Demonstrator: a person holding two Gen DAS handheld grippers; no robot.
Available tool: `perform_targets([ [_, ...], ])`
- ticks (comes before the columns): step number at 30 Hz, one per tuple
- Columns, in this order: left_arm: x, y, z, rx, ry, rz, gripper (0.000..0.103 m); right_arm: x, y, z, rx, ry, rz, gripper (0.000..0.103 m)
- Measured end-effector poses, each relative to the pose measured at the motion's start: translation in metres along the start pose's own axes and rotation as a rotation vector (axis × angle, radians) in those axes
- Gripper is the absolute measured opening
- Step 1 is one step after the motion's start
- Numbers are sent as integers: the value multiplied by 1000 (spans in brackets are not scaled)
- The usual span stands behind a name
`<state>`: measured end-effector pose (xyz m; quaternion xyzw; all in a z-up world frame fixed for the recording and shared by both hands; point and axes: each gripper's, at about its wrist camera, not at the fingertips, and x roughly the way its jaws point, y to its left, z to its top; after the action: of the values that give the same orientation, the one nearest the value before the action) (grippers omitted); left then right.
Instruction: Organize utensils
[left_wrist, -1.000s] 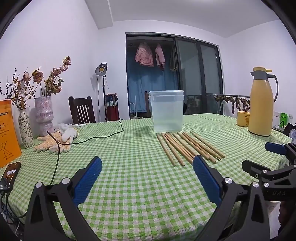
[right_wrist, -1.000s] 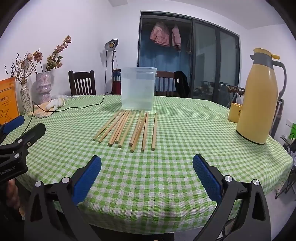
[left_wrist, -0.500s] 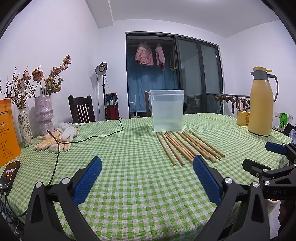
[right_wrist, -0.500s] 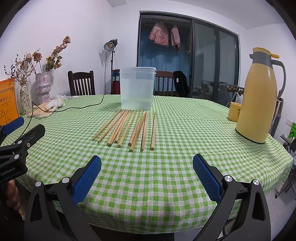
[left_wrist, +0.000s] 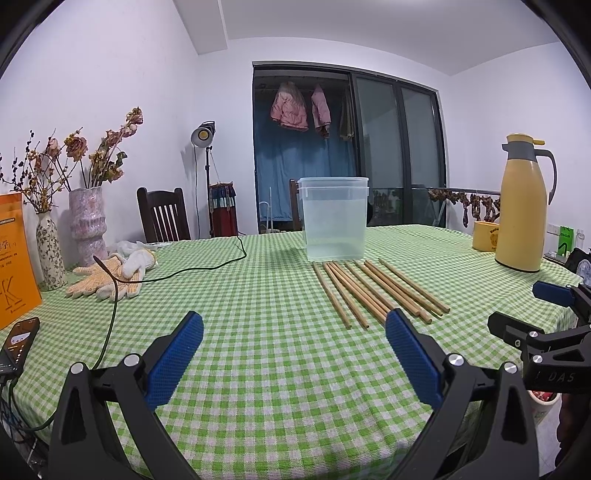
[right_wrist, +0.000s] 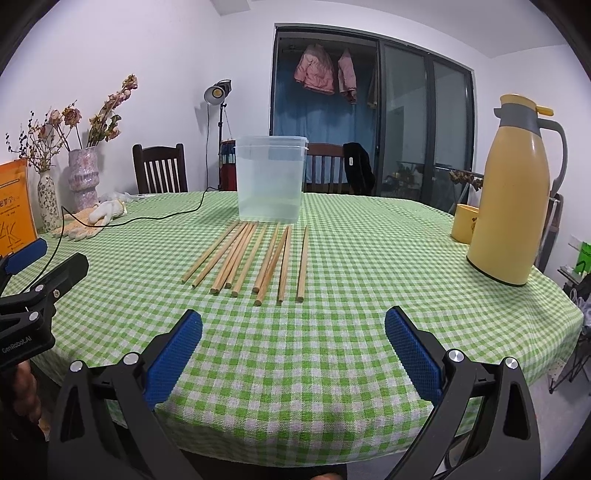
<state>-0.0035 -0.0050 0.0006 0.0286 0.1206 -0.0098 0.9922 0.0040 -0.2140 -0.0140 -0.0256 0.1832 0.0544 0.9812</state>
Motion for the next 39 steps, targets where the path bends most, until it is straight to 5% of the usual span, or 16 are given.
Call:
perform_targets([
  [30, 2, 2, 0, -16, 15, 9, 96, -1, -3, 0, 5, -6, -14, 95],
  [39, 17, 14, -9, -62, 89, 32, 96, 3, -5, -7, -2, -11, -36, 95],
])
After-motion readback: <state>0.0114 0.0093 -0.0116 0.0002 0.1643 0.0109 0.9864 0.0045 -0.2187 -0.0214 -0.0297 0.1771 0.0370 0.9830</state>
